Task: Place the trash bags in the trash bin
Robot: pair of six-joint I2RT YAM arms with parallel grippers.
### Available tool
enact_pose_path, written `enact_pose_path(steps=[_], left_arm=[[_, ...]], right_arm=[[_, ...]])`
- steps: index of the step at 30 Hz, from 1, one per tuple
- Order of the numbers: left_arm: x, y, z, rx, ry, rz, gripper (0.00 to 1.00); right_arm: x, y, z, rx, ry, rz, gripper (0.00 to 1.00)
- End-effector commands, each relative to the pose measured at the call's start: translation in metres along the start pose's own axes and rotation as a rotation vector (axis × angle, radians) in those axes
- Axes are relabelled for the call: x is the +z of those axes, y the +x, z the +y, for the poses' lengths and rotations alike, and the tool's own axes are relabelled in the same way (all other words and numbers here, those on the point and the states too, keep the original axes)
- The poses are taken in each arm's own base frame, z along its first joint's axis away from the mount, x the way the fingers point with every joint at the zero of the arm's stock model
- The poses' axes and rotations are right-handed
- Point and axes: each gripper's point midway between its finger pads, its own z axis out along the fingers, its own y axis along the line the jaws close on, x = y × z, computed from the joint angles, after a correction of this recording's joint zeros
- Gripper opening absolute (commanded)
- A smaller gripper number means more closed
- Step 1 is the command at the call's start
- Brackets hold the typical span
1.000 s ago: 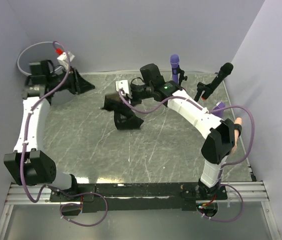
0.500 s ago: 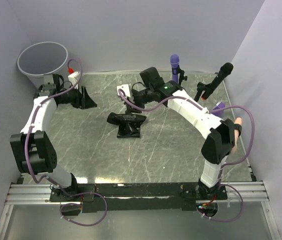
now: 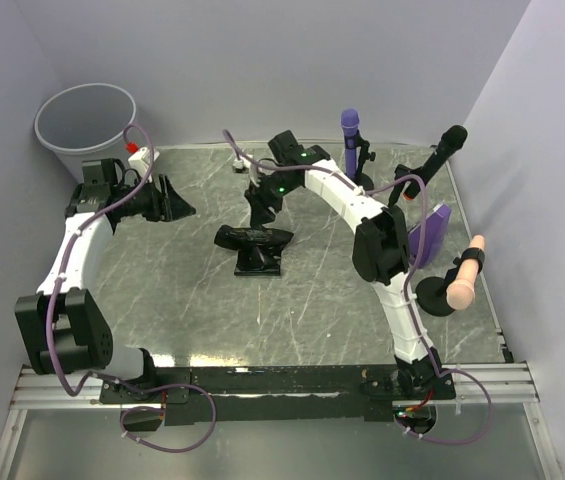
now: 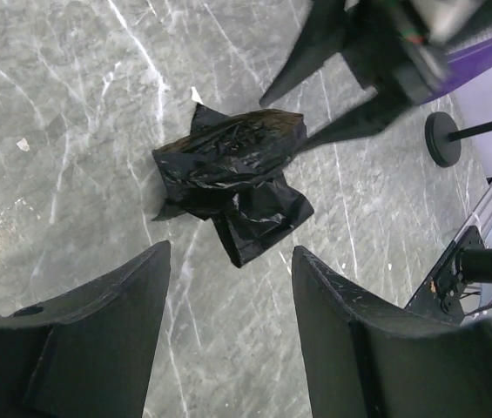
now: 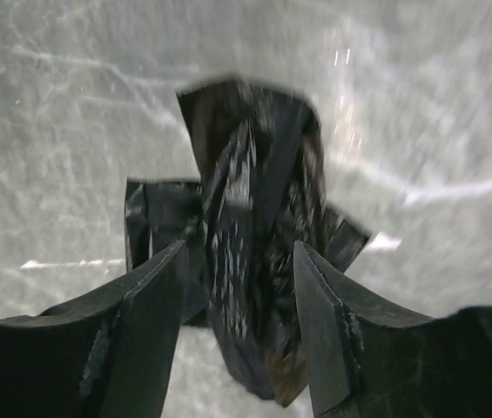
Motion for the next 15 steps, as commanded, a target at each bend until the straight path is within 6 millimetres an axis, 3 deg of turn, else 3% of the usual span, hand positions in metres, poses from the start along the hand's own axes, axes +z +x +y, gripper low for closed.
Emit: enact_pose_path(steps=[1, 5, 15], left_arm=[[-0.007, -0.001, -0.006, 0.033, -0.015, -0.024, 0.62], [-0.009, 0.001, -0.006, 0.037, -0.027, -0.027, 0.62], [-0.012, -0.001, -0.009, 0.017, -0.032, -0.037, 0.61]], right_arm=[[-0.011, -0.009, 0.022, 0.103, -0.109, -0.056, 0.6], [-0.004, -0.001, 0.03, 0.163, -0.157, -0.053, 0.61], [0.019, 0.022, 0.014, 0.25, -0.165, -0.031, 0.6]])
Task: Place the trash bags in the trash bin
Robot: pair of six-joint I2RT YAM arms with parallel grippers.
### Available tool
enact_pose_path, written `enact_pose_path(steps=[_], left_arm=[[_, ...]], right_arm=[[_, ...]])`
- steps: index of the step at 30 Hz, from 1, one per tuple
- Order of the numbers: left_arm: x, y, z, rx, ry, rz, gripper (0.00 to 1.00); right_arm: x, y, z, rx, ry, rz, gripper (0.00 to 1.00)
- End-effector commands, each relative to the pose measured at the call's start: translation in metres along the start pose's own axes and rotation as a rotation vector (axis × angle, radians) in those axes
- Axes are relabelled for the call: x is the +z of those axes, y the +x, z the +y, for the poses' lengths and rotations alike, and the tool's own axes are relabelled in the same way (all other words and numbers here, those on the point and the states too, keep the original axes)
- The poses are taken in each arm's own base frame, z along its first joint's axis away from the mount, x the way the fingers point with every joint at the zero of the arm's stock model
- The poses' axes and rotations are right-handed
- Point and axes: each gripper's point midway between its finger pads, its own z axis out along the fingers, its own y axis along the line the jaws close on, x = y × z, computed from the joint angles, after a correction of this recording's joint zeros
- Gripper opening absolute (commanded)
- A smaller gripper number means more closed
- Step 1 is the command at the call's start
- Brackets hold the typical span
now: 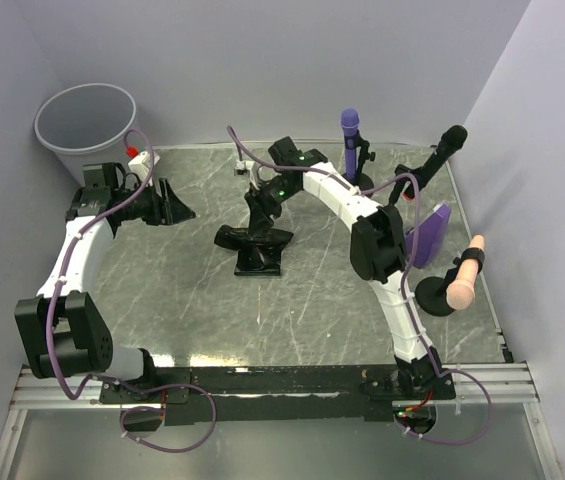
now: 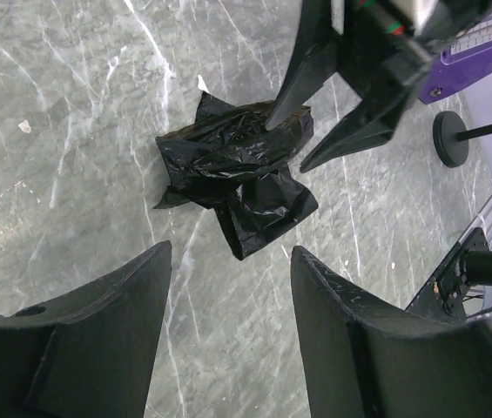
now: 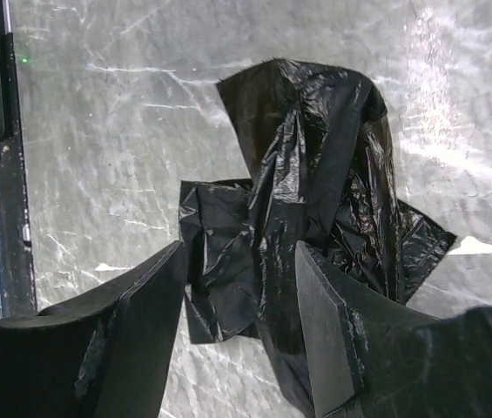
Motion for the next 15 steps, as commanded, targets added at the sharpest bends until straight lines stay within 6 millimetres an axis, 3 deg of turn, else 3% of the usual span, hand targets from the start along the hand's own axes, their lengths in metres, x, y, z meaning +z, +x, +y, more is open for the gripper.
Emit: enact_pose_path(steps=[1, 10, 12, 15], left_arm=[[-0.009, -0.01, -0.009, 0.037, -0.006, -0.038, 0.61], [-0.008, -0.005, -0.008, 0.025, -0.006, -0.028, 0.61], [-0.008, -0.005, -0.009, 0.026, 0.0, -0.027, 0.61], [-0.009, -0.006, -0.011, 0.031, 0.001, -0.026, 0.6]], right_arm=[[0.013, 0.006, -0.007, 0.051, -0.037, -0.013, 0.6], [0.025, 0.021, -0.003, 0.091, -0.073, 0.012, 0.57], [0.026, 0.02, -0.004, 0.086, -0.074, 0.006, 0.56], [0.018, 0.003, -0.003, 0.041, -0.054, -0.03, 0.55]])
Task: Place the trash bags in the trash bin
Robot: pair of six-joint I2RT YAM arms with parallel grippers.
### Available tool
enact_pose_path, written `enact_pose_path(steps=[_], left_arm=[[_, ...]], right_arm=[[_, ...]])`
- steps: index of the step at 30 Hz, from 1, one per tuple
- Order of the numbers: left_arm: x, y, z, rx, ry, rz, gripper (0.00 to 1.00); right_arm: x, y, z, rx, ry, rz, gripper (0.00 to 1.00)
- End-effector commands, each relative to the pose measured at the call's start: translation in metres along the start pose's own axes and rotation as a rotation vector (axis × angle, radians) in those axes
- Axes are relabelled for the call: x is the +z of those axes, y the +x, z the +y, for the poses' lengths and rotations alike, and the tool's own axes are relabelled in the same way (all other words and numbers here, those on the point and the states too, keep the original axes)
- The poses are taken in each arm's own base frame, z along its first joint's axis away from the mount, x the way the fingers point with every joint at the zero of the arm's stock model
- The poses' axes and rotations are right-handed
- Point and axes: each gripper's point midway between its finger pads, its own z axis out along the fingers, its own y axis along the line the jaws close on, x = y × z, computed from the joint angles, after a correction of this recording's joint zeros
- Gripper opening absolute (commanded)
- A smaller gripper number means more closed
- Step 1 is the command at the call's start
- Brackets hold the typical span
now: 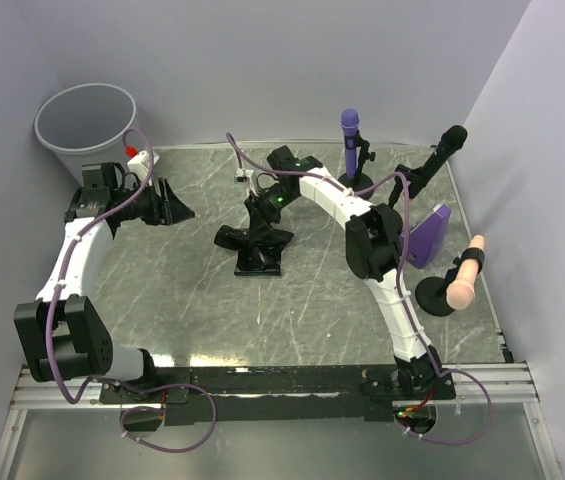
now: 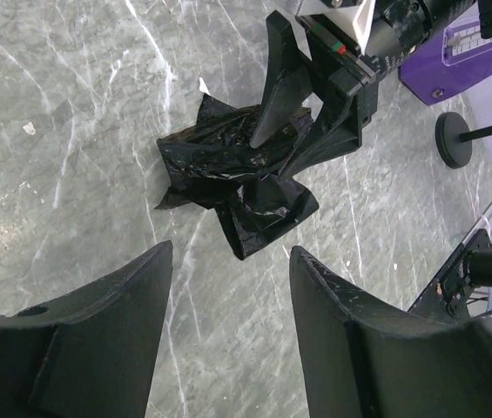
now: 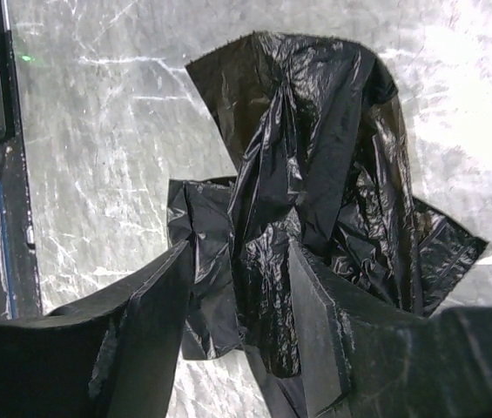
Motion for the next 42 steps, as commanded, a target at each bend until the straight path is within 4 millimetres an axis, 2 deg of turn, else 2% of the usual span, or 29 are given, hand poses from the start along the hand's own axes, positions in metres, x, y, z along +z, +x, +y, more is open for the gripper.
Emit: enact_pose_path(steps=[1, 5, 10, 13, 26, 31, 36, 39, 42], left_arm=[[-0.006, -0.004, -0.009, 0.022, 0.011, -0.017, 0.61], [-0.008, -0.002, -0.011, 0.025, 0.012, -0.017, 0.6], [-0.008, -0.002, -0.012, 0.02, 0.013, -0.028, 0.6], [-0.008, -0.003, -0.013, 0.015, 0.017, -0.034, 0.6], [-0.007, -0.001, -0.011, 0.017, 0.022, -0.018, 0.6], [-0.006, -0.002, -0.011, 0.018, 0.024, -0.019, 0.6], [-0.007, 0.0, -0.012, 0.023, 0.022, -0.021, 0.6], [-0.005, 0.002, -0.01, 0.027, 0.028, -0.02, 0.6], [0.001, 0.006, -0.003, 0.008, 0.03, -0.013, 0.61]], right_arm=[[-0.008, -0.027, 0.008, -0.059, -0.001, -0.071, 0.55], [-0.026, -0.047, -0.004, -0.124, 0.122, -0.144, 0.55], [-0.027, -0.04, -0.029, -0.081, 0.181, -0.107, 0.56], [-0.022, -0.031, -0.034, -0.042, 0.161, -0.088, 0.57], [-0.011, -0.02, 0.009, 0.069, -0.054, -0.105, 0.54], [-0.003, -0.012, 0.008, 0.076, -0.045, -0.078, 0.53], [-0.002, -0.013, 0.003, 0.076, -0.028, -0.076, 0.41], [0.001, -0.012, 0.006, 0.054, -0.036, -0.07, 0.29], [0.006, -0.009, 0.008, 0.013, -0.013, -0.038, 0.28]])
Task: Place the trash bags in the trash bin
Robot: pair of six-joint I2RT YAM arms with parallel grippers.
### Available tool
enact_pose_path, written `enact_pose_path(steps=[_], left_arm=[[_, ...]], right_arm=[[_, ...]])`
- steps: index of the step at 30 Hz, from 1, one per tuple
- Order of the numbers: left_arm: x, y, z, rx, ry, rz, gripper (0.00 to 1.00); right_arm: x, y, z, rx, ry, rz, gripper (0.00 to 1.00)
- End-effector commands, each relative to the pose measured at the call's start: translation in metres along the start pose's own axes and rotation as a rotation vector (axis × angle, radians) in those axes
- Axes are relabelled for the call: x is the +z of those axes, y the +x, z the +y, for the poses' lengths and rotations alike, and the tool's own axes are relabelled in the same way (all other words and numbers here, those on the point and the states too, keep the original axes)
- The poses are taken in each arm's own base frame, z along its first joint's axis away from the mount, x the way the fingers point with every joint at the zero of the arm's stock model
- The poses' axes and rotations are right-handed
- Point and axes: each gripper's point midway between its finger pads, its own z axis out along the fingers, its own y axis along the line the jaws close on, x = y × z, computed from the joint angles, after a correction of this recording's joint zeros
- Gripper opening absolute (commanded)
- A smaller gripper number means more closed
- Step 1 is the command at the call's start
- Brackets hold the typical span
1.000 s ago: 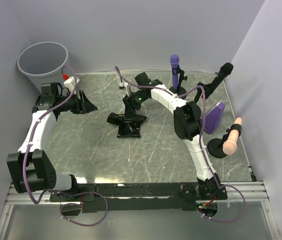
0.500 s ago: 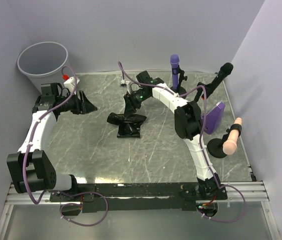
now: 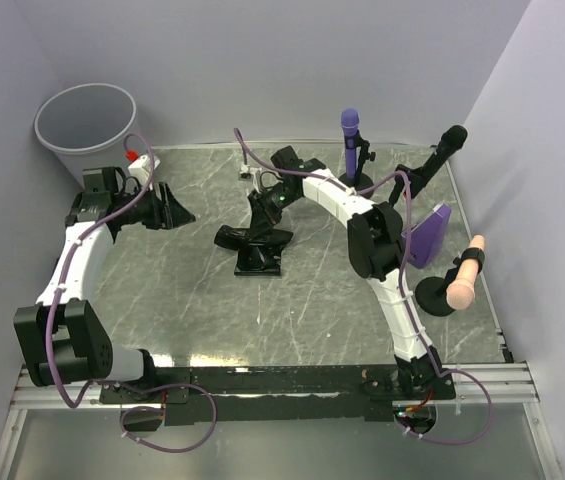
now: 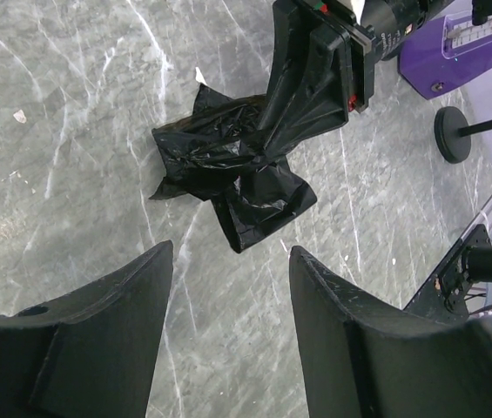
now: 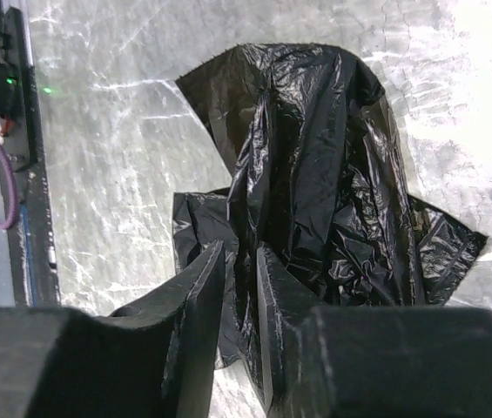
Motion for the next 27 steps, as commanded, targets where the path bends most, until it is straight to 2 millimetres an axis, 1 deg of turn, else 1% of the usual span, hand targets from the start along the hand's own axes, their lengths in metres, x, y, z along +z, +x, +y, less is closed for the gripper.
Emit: enact_pose_path(steps=[1, 4, 7, 9, 12, 13, 15, 17, 19, 21, 22, 23, 24, 25, 27], left_arm=[[0.005, -0.003, 0.0, 0.004, 0.029, -0.021, 0.61], [0.012, -0.006, 0.006, -0.025, 0.032, -0.026, 0.61], [0.018, -0.011, 0.011, -0.061, 0.037, -0.023, 0.61], [0.021, -0.013, 0.015, -0.073, 0.037, -0.016, 0.6], [0.027, -0.013, 0.022, -0.085, 0.027, -0.009, 0.6], [0.03, -0.012, 0.025, -0.096, 0.031, -0.005, 0.6], [0.034, -0.012, 0.025, -0.128, 0.053, -0.002, 0.61], [0.038, -0.015, 0.025, -0.158, 0.073, -0.006, 0.63], [0.042, -0.016, 0.026, -0.196, 0.089, -0.001, 0.65], [0.046, -0.021, 0.025, -0.234, 0.115, 0.012, 0.68], [0.046, -0.024, 0.021, -0.263, 0.147, 0.028, 0.68], [0.048, -0.028, 0.018, -0.281, 0.176, 0.038, 0.68], [0.048, -0.031, 0.014, -0.296, 0.201, 0.047, 0.69], [0.048, -0.035, 0.011, -0.301, 0.229, 0.053, 0.7], [0.046, -0.045, 0.005, -0.296, 0.267, 0.054, 0.71]], right_arm=[[0.008, -0.002, 0.011, -0.075, 0.01, 0.03, 0.29], [0.015, -0.002, 0.008, -0.091, 0.037, 0.044, 0.29], [0.016, -0.005, 0.001, -0.104, 0.076, 0.047, 0.14], [0.01, -0.01, 0.001, -0.134, 0.102, 0.047, 0.0], [-0.005, -0.018, 0.011, -0.231, 0.12, 0.051, 0.0], [-0.017, -0.029, 0.024, -0.296, 0.12, 0.035, 0.0], [-0.037, -0.044, 0.046, -0.416, 0.115, 0.006, 0.0], [-0.059, -0.065, 0.077, -0.575, 0.108, -0.044, 0.0], [-0.075, -0.075, 0.103, -0.723, 0.114, -0.084, 0.0], [-0.083, -0.076, 0.125, -0.881, 0.111, -0.074, 0.0], [-0.084, -0.073, 0.137, -0.937, 0.097, -0.051, 0.0], [-0.084, -0.075, 0.147, -1.002, 0.086, -0.036, 0.0], [-0.084, -0.071, 0.152, -1.033, 0.078, -0.009, 0.0], [-0.084, -0.073, 0.159, -1.09, 0.077, 0.005, 0.0], [-0.082, -0.073, 0.162, -1.165, 0.094, 0.028, 0.0]])
